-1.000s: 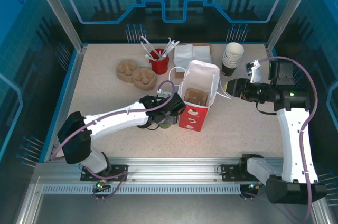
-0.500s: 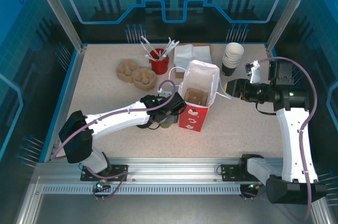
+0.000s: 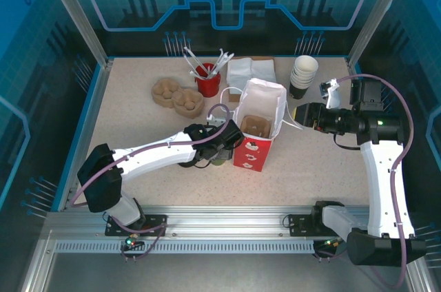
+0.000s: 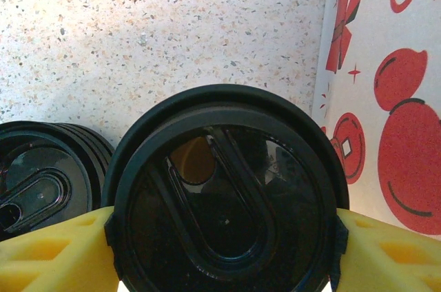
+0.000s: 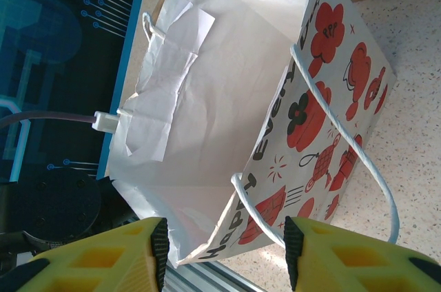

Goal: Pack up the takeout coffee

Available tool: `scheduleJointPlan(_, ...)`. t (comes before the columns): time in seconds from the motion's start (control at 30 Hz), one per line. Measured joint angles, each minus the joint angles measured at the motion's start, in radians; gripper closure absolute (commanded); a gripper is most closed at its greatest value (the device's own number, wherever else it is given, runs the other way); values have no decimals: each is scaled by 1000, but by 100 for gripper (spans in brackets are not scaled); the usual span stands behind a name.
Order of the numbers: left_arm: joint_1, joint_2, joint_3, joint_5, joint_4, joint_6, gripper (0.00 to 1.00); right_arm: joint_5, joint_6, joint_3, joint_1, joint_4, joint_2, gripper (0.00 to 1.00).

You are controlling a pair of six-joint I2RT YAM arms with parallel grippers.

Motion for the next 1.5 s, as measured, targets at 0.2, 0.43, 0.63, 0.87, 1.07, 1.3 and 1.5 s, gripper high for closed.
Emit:
scheduleJointPlan(0.2,1,-10,-11,0,23,32,29,0,0,0,0,0,0,50)
scheduleJointPlan(0.43,2,-69,-53,19,46,85,29,0,0,0,0,11,5,51)
scheduleJointPlan(0.63,2,-163,-56,28,42,129,29,2,0,60,-2,23,75,51)
scheduleJointPlan(0.87,2,-280,-48,39,-21,187,30,7,-4,186,-6,71,193,51)
scheduleJointPlan(1.07,2,-431,-19,62,-93,272,29,4,-35,276,-6,107,307,52)
scheduleJointPlan(1.3,19,-558,31,145,-148,422,28,-2,-133,409,14,88,461,52)
scheduleJointPlan(1.5,64,-608,76,254,-191,541,27,26,-269,523,74,13,578,51)
